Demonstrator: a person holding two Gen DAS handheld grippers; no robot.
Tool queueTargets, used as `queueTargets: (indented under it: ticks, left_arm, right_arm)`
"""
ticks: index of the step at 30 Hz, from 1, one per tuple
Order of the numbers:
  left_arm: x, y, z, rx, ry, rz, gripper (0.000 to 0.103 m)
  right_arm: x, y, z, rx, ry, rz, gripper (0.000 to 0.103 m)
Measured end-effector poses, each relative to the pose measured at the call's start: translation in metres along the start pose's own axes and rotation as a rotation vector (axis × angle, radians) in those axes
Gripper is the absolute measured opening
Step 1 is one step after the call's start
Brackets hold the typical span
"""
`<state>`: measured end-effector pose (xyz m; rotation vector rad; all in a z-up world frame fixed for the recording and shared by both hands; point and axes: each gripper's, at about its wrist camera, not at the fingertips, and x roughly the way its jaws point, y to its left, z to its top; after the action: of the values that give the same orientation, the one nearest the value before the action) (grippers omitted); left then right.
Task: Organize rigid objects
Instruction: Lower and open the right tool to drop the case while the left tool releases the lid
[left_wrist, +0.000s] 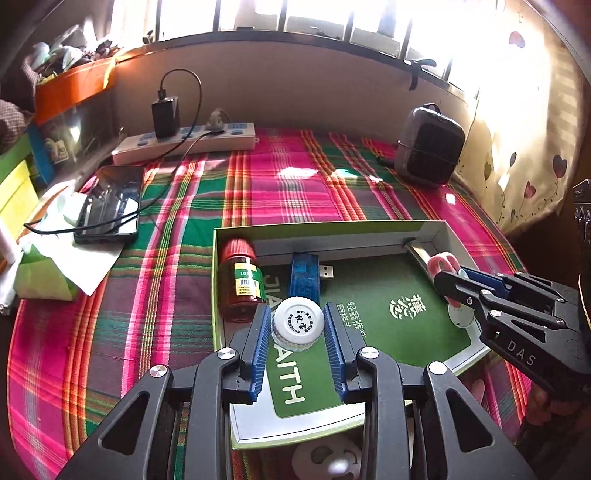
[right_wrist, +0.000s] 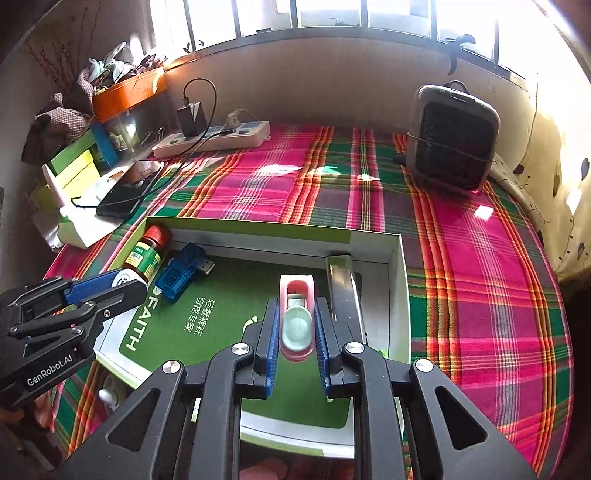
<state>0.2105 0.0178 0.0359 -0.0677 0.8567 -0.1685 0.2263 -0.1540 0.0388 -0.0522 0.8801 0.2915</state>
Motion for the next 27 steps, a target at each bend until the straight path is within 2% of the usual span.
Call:
queueTargets:
  ticks: [27]
  left_arm:
    - [0.018,0.004,-0.002,-0.015,0.027,0.0,0.028]
  right_arm:
    - [0.035,0.004,0.007,-0.018,0.055,-0.003,0.019]
